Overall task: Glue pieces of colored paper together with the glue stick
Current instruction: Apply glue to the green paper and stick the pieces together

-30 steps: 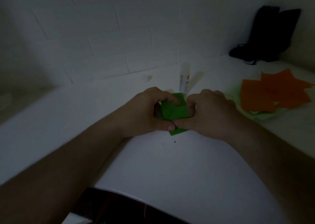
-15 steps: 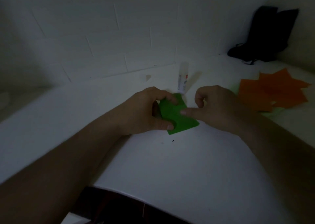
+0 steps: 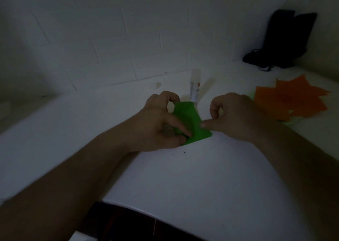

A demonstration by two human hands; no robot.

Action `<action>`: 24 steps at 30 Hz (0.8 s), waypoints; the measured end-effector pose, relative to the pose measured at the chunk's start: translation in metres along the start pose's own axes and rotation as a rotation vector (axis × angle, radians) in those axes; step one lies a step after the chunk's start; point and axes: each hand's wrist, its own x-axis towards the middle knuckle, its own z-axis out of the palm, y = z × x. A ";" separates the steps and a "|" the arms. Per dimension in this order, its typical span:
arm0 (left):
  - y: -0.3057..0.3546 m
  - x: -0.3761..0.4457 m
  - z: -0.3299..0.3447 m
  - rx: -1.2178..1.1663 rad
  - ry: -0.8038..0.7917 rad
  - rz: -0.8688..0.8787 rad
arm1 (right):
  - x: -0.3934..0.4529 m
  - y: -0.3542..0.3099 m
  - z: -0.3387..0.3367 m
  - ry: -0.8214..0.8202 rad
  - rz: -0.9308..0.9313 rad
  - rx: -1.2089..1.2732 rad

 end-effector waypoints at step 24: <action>-0.004 0.001 -0.001 -0.011 0.043 -0.061 | 0.001 -0.019 0.013 -0.007 0.009 -0.027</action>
